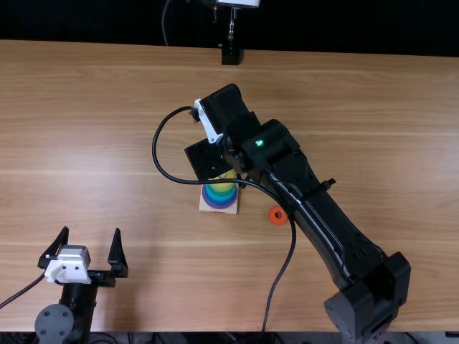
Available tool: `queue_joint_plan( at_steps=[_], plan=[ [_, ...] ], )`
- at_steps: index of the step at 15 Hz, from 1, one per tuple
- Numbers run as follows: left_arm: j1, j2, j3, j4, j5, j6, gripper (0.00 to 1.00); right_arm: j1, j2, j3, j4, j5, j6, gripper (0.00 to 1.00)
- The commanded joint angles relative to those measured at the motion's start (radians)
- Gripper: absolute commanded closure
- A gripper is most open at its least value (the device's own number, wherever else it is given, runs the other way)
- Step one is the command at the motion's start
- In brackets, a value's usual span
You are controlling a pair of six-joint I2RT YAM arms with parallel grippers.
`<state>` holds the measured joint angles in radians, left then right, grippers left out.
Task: Build the Hanoi tower: stack the rings onto the peg from bottom to top in this color order: purple, dark blue, light blue, dark green, light green, yellow, orange.
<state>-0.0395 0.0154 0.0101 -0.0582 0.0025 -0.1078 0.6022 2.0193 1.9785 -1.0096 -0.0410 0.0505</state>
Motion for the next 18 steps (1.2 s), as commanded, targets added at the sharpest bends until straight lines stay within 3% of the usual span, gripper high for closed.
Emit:
queue_joint_plan(
  at_steps=[1, 5, 10, 13, 18],
  plan=[
    [-0.005, -0.015, -0.01, -0.027, -0.014, 0.005, 0.0, -0.001, -0.01, 0.029, 0.0, 0.008, -0.008, 0.0],
    [-0.005, -0.015, -0.01, -0.027, -0.014, 0.005, 0.0, -0.09, -0.024, 0.02, 0.003, 0.004, -0.008, 0.0],
    [-0.005, -0.015, -0.01, -0.027, -0.014, 0.005, 0.0, -0.16, -0.163, -0.026, 0.005, 0.006, 0.008, 0.0],
    [-0.005, -0.015, -0.01, -0.027, -0.014, 0.005, 0.0, -0.194, -0.264, -0.208, 0.035, 0.002, 0.005, 0.0],
    [-0.005, -0.015, -0.01, -0.027, -0.014, 0.005, 0.0, -0.232, -0.421, -0.622, 0.281, 0.008, -0.001, 0.0]
  ],
)
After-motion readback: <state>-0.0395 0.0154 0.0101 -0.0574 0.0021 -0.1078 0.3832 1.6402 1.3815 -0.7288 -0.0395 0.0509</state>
